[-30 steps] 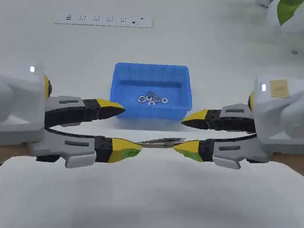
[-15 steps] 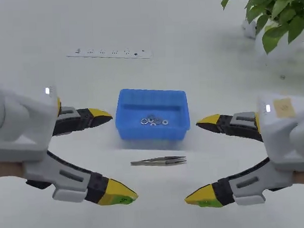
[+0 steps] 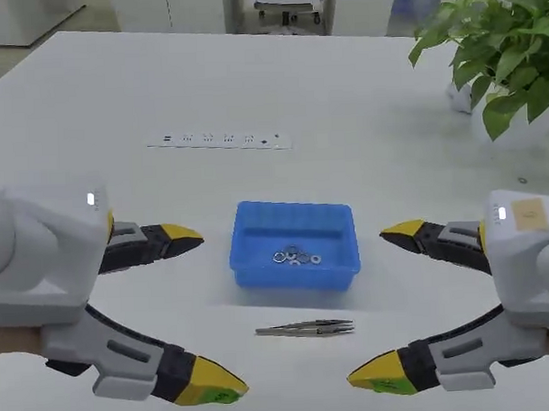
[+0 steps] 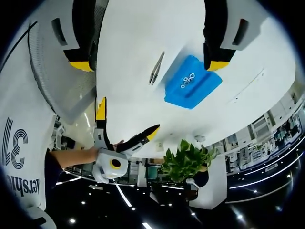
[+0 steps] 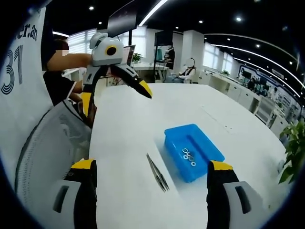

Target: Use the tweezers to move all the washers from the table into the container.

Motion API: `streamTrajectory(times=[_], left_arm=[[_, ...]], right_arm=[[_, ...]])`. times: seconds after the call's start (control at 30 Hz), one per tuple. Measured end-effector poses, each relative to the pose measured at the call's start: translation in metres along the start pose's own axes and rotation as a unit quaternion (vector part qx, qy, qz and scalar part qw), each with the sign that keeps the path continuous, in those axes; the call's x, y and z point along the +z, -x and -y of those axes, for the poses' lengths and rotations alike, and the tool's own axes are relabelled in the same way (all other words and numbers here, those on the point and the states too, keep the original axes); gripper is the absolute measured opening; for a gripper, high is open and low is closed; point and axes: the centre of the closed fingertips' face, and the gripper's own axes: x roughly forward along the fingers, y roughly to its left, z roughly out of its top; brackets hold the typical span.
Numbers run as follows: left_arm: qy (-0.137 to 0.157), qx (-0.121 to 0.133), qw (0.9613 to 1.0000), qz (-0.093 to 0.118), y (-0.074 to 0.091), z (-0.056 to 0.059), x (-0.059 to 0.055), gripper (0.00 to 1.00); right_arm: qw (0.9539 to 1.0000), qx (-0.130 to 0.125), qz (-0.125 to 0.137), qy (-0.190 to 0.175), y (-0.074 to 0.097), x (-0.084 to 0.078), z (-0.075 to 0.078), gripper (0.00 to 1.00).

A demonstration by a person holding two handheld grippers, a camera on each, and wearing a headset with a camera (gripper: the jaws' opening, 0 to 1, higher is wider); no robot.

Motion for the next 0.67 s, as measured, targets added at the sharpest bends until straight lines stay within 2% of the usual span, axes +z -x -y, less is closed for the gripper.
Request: streamTrajectory(times=[0.13,0.33,0.5,0.67], left_arm=[[-0.008,0.011,0.9999,-0.002,0.002,-0.003,-0.002,0.99],[-0.01,0.029,0.9995,0.01,0.006,-0.009,0.007,0.99],[-0.013,0.024,0.9996,0.007,0.009,-0.006,0.008,0.99],[-0.012,0.029,0.9995,-0.001,0.011,-0.008,0.004,0.99]], right_arm=[[1.0,0.005,0.005,0.002,0.002,0.003,-0.003,0.96],[1.0,0.0,-0.002,0.003,0.006,-0.001,-0.001,0.97],[0.9999,-0.012,0.003,-0.004,0.013,-0.002,0.002,0.97],[0.9998,-0.014,-0.01,-0.005,0.015,-0.008,0.0,0.96]])
